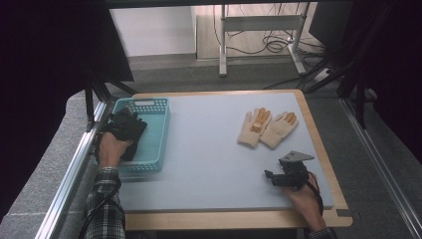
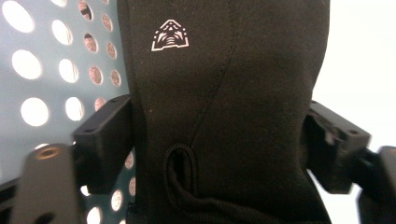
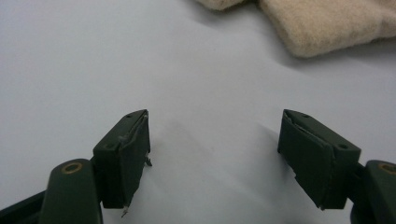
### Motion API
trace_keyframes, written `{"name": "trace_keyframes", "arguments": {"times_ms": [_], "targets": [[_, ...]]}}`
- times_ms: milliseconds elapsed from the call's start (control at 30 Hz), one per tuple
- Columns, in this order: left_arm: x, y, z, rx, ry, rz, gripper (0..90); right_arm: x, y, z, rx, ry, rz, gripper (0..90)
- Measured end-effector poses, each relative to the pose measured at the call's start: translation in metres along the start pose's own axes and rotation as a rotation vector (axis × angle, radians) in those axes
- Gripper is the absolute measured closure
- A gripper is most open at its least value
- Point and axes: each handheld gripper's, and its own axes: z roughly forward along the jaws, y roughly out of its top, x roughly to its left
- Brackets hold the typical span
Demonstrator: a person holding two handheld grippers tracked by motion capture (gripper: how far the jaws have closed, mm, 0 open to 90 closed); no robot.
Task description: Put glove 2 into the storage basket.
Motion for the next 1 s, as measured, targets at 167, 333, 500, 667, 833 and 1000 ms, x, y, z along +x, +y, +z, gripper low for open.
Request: {"name": "trace_keyframes", "arguments": {"times_ms": [167,333,500,667,833,1000], "targets": [[0.004,-0.007,-0.008,-0.037,-0.031,0.002,11.7,0.000,0.000,0.000,0.000,0.000,0.000,24.4],[0.008,-0.011,-0.019,-0.078,-0.092,-0.009,8.2,0.000,0.000,0.000,0.000,-0.001,-0.001,24.4],[0.010,-0.016,-0.028,-0.132,-0.154,-0.009,6.7,0.000,0.000,0.000,0.000,0.000,0.000,24.4],[0.007,-0.025,-0.039,-0.245,-0.252,0.013,5.0,0.000,0.000,0.000,0.000,-0.001,-0.001,24.4],[-0.002,-0.030,-0.049,-0.323,-0.281,0.043,4.0,0.000,0.000,0.000,0.000,-0.001,-0.001,24.4],[-0.023,-0.037,-0.067,-0.424,-0.315,0.120,2.3,0.000,0.000,0.000,0.001,-0.001,0.000,24.4]]}}
